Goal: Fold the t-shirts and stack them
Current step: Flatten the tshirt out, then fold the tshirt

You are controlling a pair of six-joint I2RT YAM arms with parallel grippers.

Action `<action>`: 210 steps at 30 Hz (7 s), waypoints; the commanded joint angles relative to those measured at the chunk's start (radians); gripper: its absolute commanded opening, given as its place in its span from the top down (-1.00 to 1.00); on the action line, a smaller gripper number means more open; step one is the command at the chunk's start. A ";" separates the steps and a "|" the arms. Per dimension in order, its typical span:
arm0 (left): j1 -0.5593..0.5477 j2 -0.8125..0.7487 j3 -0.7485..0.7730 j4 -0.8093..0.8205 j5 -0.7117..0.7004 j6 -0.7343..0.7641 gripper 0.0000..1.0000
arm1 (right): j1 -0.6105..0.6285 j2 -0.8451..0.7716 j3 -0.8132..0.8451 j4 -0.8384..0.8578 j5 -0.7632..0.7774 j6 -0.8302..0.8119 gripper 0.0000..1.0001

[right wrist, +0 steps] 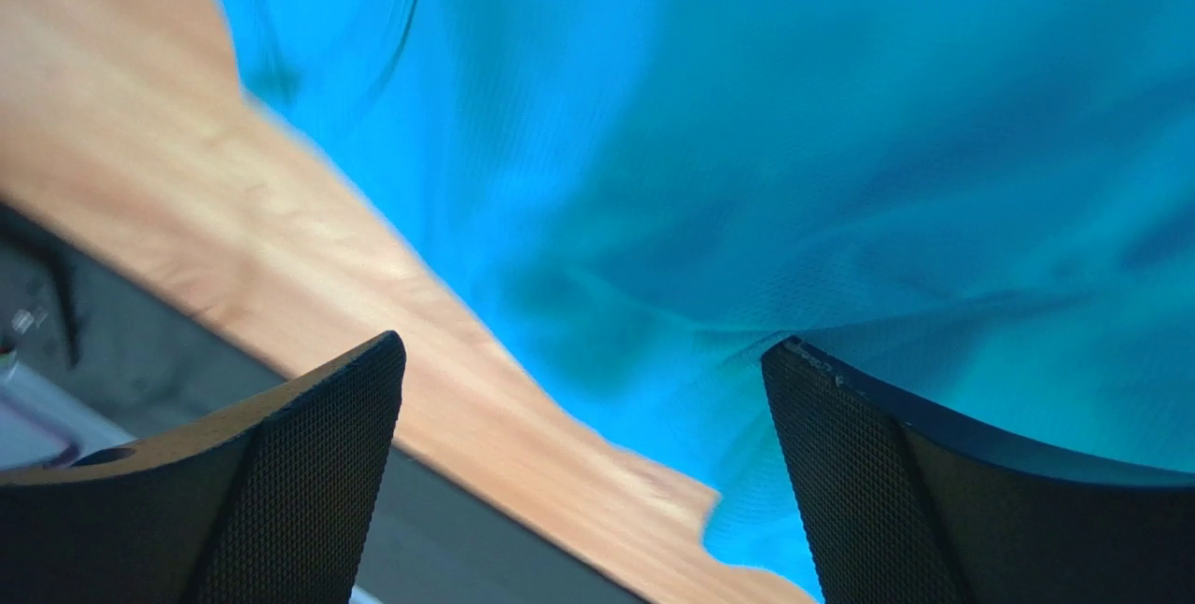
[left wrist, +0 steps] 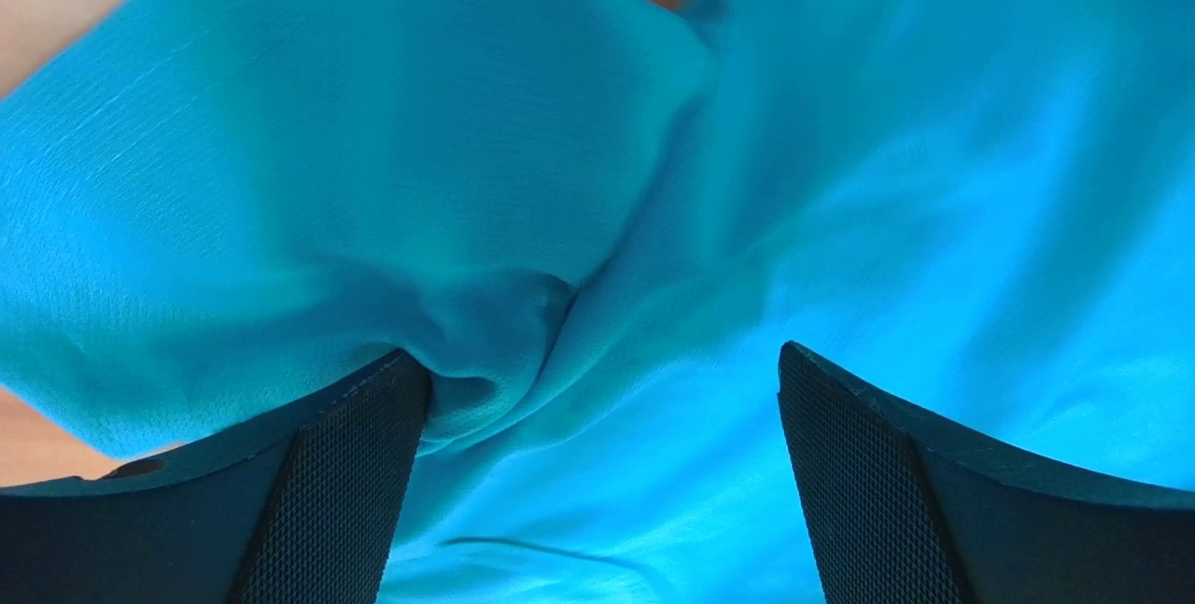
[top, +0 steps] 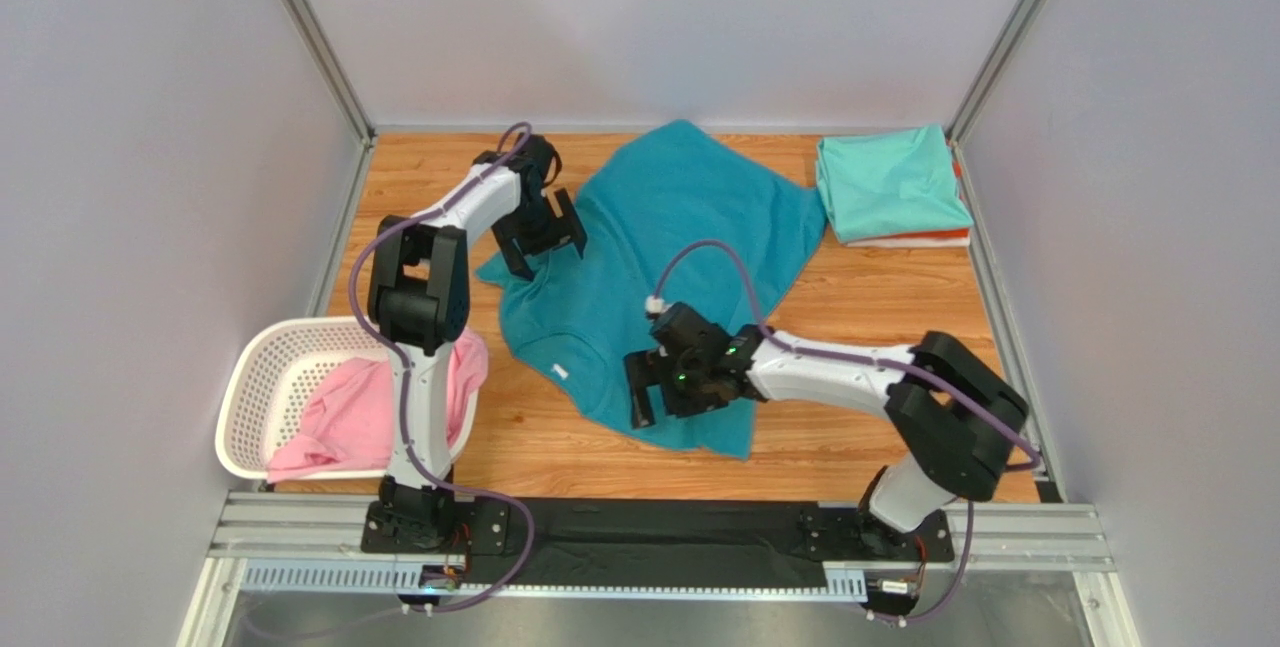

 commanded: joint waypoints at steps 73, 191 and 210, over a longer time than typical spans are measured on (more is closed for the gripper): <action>-0.025 0.117 0.548 -0.189 0.059 0.139 -0.99 | -0.332 -0.341 0.079 -0.364 0.314 0.002 -1.00; -0.216 -0.742 -0.933 0.090 -0.125 -0.177 -0.56 | -0.592 -0.259 0.079 -0.232 -0.019 -0.202 -1.00; -0.218 -0.619 -0.919 0.091 -0.104 -0.181 0.31 | -0.590 -0.275 0.060 -0.246 0.018 -0.180 -1.00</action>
